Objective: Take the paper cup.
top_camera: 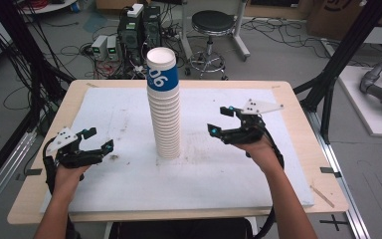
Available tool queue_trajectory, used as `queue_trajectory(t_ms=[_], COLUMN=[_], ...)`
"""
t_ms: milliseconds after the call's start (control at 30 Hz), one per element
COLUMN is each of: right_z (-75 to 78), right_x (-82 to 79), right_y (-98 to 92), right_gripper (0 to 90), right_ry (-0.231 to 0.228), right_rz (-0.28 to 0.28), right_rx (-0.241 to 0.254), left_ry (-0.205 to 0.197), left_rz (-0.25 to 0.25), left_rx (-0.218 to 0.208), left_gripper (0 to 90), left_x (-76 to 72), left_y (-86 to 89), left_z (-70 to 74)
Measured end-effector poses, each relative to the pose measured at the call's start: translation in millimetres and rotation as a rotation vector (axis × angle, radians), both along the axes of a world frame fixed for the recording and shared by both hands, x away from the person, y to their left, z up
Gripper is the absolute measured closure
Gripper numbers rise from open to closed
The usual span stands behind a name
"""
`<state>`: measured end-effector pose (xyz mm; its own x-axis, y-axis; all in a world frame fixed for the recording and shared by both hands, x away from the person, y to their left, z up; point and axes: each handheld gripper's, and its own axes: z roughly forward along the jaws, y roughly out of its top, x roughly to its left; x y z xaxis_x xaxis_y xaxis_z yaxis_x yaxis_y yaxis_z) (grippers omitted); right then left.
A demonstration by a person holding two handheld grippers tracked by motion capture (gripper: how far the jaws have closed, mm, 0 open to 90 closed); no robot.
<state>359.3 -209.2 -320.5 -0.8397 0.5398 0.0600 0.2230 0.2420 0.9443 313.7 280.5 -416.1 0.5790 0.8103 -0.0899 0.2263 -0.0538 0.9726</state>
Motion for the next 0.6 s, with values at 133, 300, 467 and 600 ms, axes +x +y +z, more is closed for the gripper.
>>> queue_trajectory(t_ms=[133, 300, 467, 600], right_z=[21.0, 44.4, 56.6, 61.0], right_x=[7.7, 15.2, 20.9, 26.6], right_y=[23.9, 49.3, 70.6, 84.2], right_gripper=[18.2, 18.2, 18.2, 18.2], right_ry=[-0.033, -0.061, -0.075, -0.066], right_rz=[0.050, 0.117, 0.158, 0.197], right_rx=[-0.014, 0.018, 0.004, 0.013], left_ry=[0.006, 0.007, 0.012, 0.010], left_rz=[-0.006, 0.000, -0.003, -0.003], left_rx=[0.008, 0.005, 0.004, -0.001], left_gripper=[14.0, 14.0, 14.0, 14.0], left_x=[0.6, 0.5, 0.4, 0.3], left_y=[-1.0, -0.3, -0.4, -0.5], left_z=[-0.5, -0.4, -0.7, -0.7])
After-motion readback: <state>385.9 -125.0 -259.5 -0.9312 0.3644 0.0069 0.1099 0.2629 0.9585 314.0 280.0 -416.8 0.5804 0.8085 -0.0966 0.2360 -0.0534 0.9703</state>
